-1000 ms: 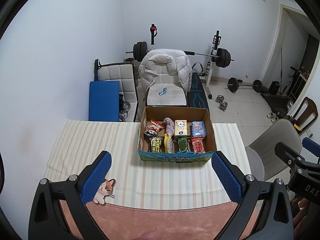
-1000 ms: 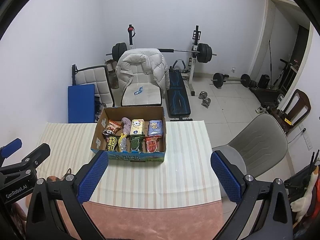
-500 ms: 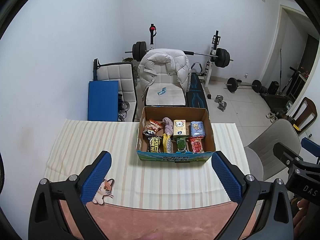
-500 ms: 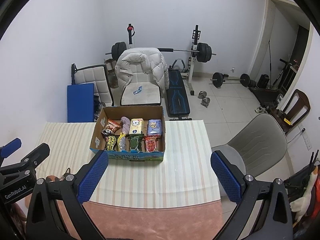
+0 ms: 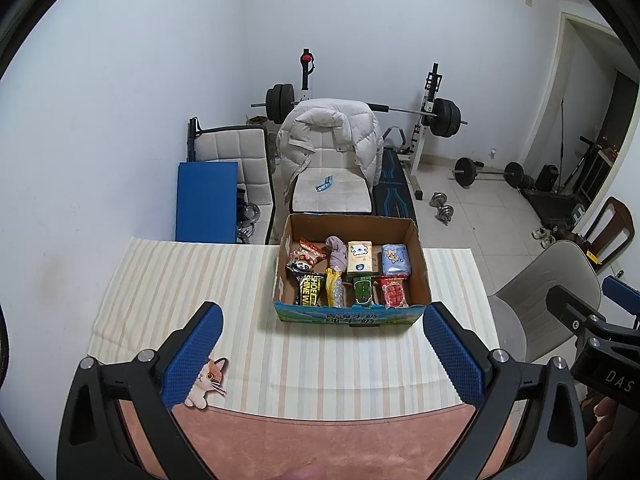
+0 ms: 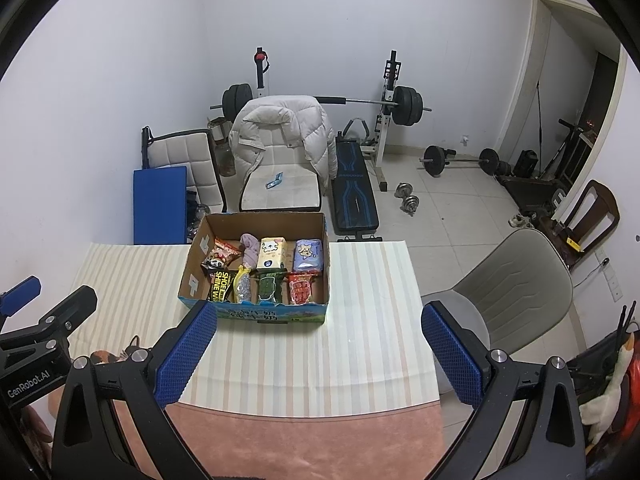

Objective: Organize soft objects

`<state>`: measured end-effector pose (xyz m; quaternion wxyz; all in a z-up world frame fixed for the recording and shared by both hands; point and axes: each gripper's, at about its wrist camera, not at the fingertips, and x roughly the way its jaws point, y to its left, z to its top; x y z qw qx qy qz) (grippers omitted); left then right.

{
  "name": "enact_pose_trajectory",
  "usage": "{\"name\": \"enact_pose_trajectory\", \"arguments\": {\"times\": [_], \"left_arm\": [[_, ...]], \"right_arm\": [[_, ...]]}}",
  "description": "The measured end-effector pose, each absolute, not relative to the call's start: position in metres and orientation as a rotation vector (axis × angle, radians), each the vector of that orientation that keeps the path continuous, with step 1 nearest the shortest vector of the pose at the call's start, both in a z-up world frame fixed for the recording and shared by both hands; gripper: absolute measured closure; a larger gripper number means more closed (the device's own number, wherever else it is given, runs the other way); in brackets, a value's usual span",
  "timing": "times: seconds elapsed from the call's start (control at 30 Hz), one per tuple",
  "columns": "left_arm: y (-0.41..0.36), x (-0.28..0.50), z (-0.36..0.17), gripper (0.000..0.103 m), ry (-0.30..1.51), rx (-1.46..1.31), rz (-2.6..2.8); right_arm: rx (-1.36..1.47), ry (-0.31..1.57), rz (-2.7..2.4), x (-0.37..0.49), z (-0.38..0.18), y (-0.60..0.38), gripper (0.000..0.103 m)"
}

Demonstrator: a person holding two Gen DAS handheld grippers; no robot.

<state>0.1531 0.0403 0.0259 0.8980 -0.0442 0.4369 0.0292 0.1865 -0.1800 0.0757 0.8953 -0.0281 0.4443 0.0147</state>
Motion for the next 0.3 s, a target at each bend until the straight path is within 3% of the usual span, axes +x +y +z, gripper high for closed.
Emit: {"name": "enact_pose_trajectory", "arguments": {"times": [0.3], "left_arm": [[0.0400,0.1522,0.0300,0.000,0.898,-0.106,0.050]], "right_arm": [[-0.062,0.919,0.035,0.1853,0.0759,-0.1784,0.000]]}}
